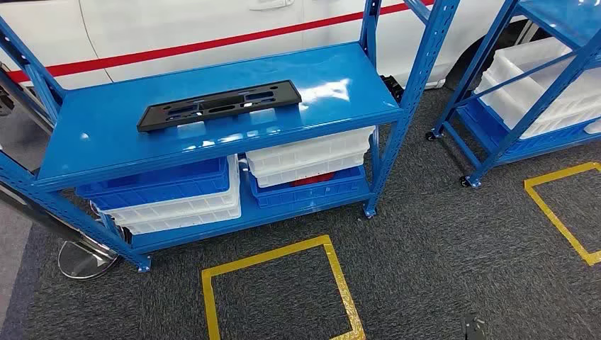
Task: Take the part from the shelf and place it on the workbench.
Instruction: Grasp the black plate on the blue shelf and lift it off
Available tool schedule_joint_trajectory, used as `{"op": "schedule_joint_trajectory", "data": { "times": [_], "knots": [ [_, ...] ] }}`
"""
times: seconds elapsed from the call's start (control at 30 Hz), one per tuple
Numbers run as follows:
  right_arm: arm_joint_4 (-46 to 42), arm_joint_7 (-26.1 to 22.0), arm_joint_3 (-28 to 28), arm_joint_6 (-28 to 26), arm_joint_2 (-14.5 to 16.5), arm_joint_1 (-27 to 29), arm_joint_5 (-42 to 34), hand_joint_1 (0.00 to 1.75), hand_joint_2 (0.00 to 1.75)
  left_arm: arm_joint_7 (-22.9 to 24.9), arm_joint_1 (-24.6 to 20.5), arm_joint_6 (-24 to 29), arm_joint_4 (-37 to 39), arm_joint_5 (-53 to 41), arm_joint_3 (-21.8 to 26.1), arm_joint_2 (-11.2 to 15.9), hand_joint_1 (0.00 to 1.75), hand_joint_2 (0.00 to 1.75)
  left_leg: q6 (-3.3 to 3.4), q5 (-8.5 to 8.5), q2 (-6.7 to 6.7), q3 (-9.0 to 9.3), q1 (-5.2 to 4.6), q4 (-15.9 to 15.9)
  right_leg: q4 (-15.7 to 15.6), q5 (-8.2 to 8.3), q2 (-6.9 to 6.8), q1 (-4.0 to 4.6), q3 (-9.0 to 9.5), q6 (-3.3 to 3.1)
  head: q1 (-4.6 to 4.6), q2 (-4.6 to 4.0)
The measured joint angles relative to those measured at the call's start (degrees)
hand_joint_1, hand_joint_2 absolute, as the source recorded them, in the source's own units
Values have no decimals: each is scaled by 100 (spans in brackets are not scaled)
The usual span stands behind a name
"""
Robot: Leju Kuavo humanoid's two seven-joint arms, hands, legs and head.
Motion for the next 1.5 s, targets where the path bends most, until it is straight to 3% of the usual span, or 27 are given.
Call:
{"op": "schedule_joint_trajectory", "data": {
  "times": [0.33,0.57,0.87,1.5],
  "knots": [
    [-907,-764,-70,413,-121,-645,-315,0,175,-119,-133,222,111,840,-492,8,0,0,17,12,-7,7,-3,2,-2,6,-9,-3,1,9,1,0],
    [-2093,-1071,313,895,-83,-779,-863,0,175,-161,-204,317,179,1260,-824,8,0,0,19,14,-15,9,-3,3,-6,9,-14,-3,1,13,1,0],
    [-3541,-1295,1161,1527,-20,-723,-1518,0,175,-168,-257,356,190,1563,-1076,2,0,0,24,17,-16,14,-3,2,-11,12,-15,-3,1,19,1,0],
    [-6305,-1404,3699,3022,250,-696,-2958,0,175,-179,-377,469,241,1974,-1620,-89,0,0,32,23,-20,8,-3,1,-13,13,-19,-2,0,20,1,0]
  ]
}}
